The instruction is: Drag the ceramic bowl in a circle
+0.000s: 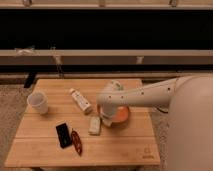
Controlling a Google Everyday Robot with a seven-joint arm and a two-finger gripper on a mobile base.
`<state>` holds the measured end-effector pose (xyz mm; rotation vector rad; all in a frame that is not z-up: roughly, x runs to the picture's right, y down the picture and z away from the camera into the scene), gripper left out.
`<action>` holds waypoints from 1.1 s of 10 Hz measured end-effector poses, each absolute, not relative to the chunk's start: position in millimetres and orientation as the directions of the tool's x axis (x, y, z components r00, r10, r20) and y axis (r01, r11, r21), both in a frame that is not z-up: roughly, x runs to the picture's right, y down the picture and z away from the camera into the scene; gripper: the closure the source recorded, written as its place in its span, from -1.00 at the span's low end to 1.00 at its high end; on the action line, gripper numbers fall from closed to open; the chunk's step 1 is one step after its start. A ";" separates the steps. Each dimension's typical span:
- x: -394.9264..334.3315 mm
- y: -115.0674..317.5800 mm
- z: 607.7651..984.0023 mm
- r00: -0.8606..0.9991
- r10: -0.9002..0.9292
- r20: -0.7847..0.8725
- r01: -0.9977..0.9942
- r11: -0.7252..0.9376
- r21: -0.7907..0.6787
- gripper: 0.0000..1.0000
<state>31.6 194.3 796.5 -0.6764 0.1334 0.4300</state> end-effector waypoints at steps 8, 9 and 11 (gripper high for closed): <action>127.7 167.4 811.1 0.820 0.391 -0.418 -0.564 0.676 -0.474 1.00; 132.5 157.9 818.3 0.822 0.384 -0.420 -0.558 0.687 -0.464 1.00; 125.3 133.1 837.3 0.842 0.357 -0.405 -0.524 0.720 -0.455 1.00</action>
